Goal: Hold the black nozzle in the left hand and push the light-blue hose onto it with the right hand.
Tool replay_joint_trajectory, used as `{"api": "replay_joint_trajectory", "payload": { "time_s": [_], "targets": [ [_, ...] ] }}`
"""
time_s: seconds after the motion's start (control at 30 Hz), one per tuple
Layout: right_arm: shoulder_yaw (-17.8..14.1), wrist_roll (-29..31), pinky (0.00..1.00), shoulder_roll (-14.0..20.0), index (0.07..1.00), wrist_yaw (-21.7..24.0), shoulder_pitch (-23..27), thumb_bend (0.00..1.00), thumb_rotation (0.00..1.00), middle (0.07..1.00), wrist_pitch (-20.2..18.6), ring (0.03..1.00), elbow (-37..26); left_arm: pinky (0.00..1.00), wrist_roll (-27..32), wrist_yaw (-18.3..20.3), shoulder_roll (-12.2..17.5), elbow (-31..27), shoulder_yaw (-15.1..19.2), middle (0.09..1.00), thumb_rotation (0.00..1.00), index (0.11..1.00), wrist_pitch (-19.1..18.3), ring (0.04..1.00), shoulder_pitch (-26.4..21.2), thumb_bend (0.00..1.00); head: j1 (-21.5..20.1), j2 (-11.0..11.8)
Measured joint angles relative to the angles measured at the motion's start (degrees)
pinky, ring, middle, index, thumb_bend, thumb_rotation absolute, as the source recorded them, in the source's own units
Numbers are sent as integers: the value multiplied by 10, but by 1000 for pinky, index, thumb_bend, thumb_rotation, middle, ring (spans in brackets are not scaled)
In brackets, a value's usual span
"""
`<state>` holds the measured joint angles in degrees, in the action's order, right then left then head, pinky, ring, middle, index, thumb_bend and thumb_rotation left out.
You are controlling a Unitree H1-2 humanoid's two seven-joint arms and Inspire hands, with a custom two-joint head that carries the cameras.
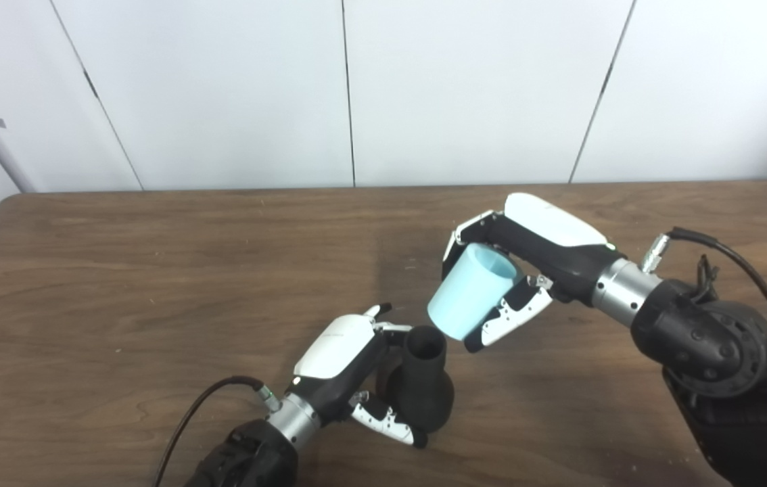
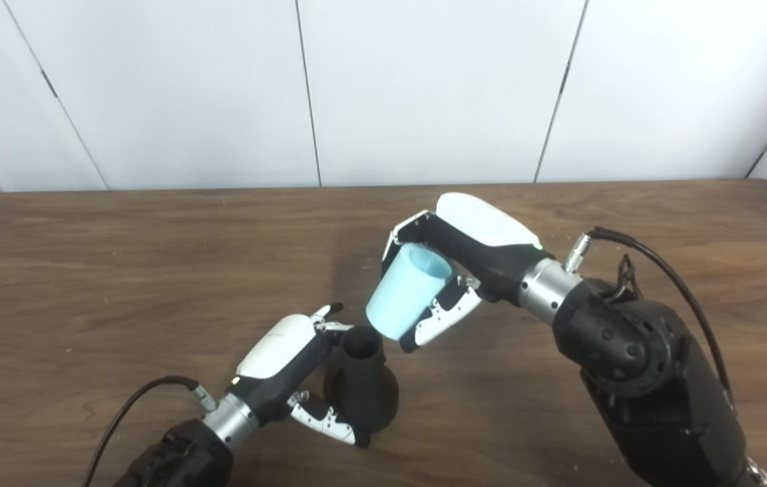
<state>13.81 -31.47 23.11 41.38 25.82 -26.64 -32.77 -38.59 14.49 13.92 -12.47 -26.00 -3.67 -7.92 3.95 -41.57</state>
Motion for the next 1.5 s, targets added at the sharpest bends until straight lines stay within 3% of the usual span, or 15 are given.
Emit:
{"api": "replay_joint_trajectory", "payload": {
  "time_s": [0.3,0.77,1.1,1.5],
  "targets": [
    [-29,21,310,-3,490,41,0,500,0,489,-1,431,0,1000,0,2,-2,-2,-1,478,0,490,-7,727,0,523,4,-4],
    [-87,9,307,-50,493,115,5,500,0,490,-1,433,2,1000,-8,2,-2,-1,-4,487,0,485,-9,717,-5,523,5,-3],
    [-83,2,307,-70,497,108,-23,500,0,484,-1,432,2,1000,-10,2,-5,-1,-6,489,0,485,-11,720,-6,523,10,-7],
    [-47,-10,308,-80,498,73,-34,499,0,492,-2,431,2,1000,-11,2,-4,-1,-7,495,0,482,-13,716,-8,523,15,-9]
  ]
}}
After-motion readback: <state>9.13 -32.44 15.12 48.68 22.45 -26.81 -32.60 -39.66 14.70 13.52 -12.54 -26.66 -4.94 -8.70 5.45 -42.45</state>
